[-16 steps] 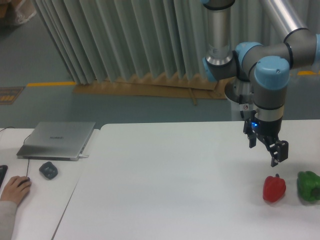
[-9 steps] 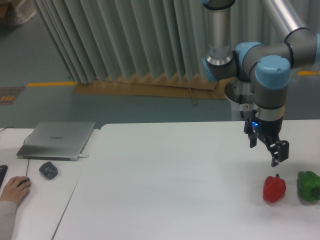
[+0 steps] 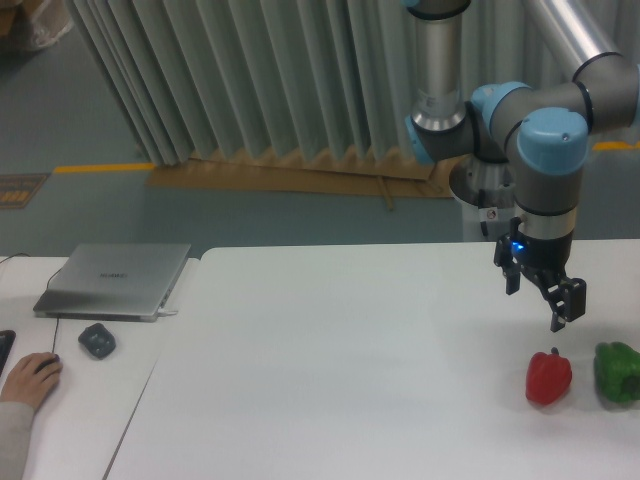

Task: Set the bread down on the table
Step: 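Raise the open gripper and move it away past the peppers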

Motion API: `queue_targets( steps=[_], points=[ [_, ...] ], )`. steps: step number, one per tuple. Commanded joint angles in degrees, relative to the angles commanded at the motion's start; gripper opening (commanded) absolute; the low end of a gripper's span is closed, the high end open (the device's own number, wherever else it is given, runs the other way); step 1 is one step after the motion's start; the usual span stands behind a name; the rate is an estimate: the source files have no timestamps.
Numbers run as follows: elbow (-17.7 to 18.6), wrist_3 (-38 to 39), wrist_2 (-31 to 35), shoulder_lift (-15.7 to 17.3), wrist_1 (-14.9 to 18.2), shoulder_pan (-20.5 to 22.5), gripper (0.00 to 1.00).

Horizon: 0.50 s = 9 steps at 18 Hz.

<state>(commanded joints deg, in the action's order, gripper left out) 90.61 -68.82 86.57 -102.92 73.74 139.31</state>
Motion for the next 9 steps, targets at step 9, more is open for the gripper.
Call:
queue_targets(
  steps=[9],
  points=[
    [1.41, -0.18, -0.35, 1.05, -0.53, 0.79, 1.0]
  ],
)
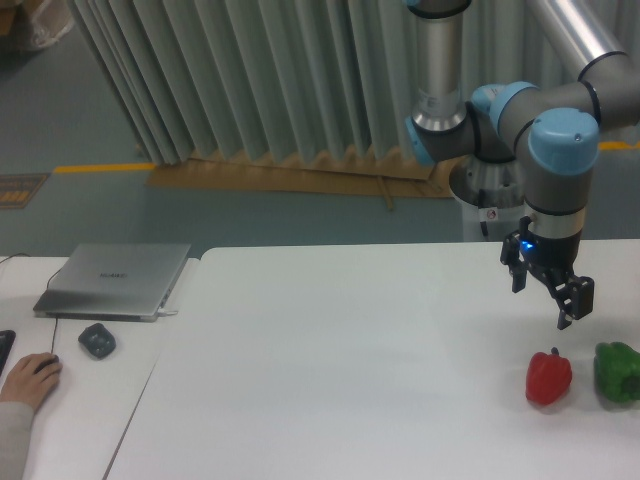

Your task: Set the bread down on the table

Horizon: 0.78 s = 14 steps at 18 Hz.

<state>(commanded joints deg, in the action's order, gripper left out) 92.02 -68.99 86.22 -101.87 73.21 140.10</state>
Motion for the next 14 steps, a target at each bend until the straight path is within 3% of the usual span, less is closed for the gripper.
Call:
queue_targets(
  steps=[5, 8, 14],
  points=[
    [0.0, -0.52, 0.26, 0.26, -0.09, 1.13, 1.0],
    [-0.7, -12.6, 0.35, 0.26, 0.35, 4.9, 1.0],
    [0.26, -25.9, 0.62, 0.88, 0.26, 10.01, 1.0]
  ],
)
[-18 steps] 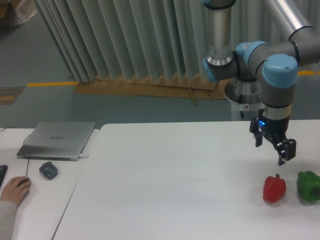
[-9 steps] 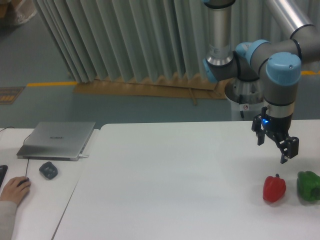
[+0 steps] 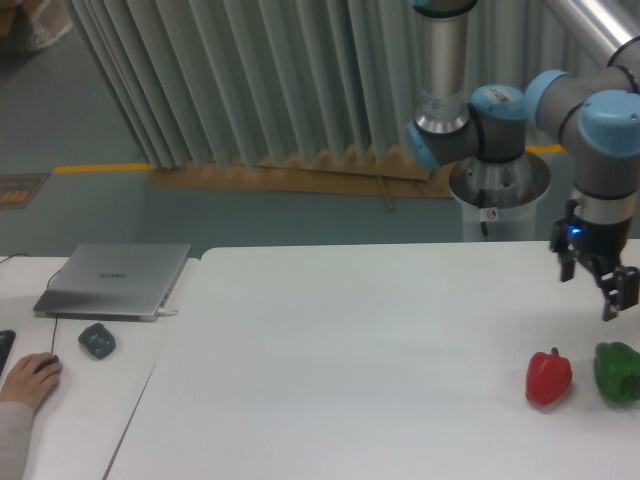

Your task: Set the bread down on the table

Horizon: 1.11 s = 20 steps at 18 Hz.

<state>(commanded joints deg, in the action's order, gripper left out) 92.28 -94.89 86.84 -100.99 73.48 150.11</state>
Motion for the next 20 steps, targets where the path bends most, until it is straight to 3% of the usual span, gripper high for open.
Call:
queue_targets(
  steps=[8, 15, 20],
  points=[
    [-0.52, -20.49, 0.18, -0.61, -0.35, 7.83, 1.0],
    [-2.63, -28.4, 0.09, -3.95, -2.01, 12.48, 1.0],
    [-4.39, -27.98, -0.26, -7.11, -4.21, 13.89, 1.0]
  ],
)
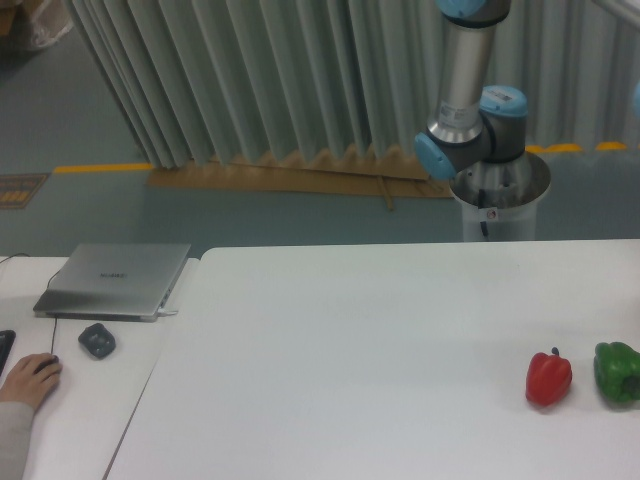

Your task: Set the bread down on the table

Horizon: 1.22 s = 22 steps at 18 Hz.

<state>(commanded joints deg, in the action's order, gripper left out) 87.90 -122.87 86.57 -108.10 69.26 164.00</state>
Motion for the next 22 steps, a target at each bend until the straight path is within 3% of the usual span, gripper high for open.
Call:
queue_targets(
  steps=[7, 16, 22],
  points=[
    [-4.04, -0.35, 0.52, -4.13, 0.08, -0.08, 1.0],
    [-4.4, 0.87, 0.88, -5.98, -2.29, 0.27, 1.0],
    [-4.05, 8.08, 0.88, -7.12, -3.6, -0.26, 1.0]
  ],
)
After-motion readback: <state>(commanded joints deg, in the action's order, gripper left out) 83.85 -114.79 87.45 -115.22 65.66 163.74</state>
